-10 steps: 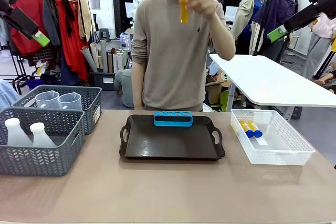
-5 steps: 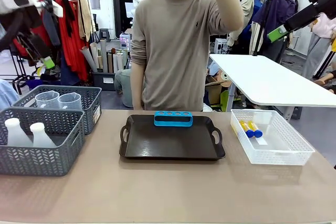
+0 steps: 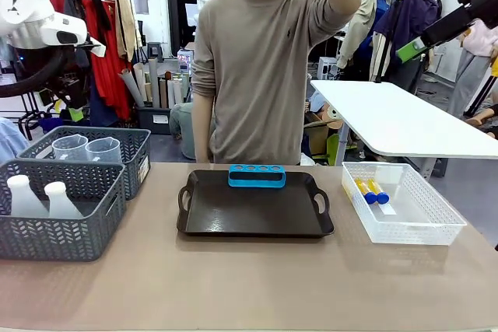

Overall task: Prepare the laboratory tools.
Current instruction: Pick up one Large Measuring Cup and place it on the Handle tray.

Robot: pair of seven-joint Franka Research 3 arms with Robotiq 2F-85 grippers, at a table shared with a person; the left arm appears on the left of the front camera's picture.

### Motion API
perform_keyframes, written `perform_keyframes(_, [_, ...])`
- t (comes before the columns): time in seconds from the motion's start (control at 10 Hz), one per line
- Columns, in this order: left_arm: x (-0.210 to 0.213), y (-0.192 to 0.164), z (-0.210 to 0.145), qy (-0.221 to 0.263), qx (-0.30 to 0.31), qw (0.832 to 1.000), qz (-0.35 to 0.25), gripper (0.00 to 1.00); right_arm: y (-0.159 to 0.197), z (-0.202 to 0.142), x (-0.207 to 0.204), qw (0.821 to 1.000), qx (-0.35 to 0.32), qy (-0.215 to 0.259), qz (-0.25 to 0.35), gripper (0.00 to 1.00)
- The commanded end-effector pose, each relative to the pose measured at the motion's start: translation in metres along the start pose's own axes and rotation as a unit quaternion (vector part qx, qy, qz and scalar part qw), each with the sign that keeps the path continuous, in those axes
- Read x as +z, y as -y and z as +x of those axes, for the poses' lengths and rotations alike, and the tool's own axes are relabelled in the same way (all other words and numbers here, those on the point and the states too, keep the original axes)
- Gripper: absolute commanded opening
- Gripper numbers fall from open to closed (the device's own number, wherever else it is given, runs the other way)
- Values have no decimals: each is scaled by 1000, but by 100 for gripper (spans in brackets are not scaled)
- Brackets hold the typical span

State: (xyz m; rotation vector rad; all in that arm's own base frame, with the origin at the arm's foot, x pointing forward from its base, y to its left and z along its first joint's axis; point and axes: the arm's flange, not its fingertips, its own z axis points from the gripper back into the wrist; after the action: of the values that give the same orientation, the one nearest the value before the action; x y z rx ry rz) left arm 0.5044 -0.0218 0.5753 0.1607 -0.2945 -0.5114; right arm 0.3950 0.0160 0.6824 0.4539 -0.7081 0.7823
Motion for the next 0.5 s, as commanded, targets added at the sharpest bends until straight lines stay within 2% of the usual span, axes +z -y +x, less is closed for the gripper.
perform_keyframes(0.0, [6, -3, -1, 9, -13, 1000, 1, 100, 0, 2, 0, 1000, 3, 9, 7, 100])
perform_keyframes(0.3, [3, 0, 1, 3, -4, 1000, 1, 100, 0, 2, 0, 1000, 3, 9, 7, 100])
perform_keyframes(0.4, [-12, -2, 6, -28, 4, 1000, 5, 100, 0, 2, 0, 1000, 3, 9, 7, 100])
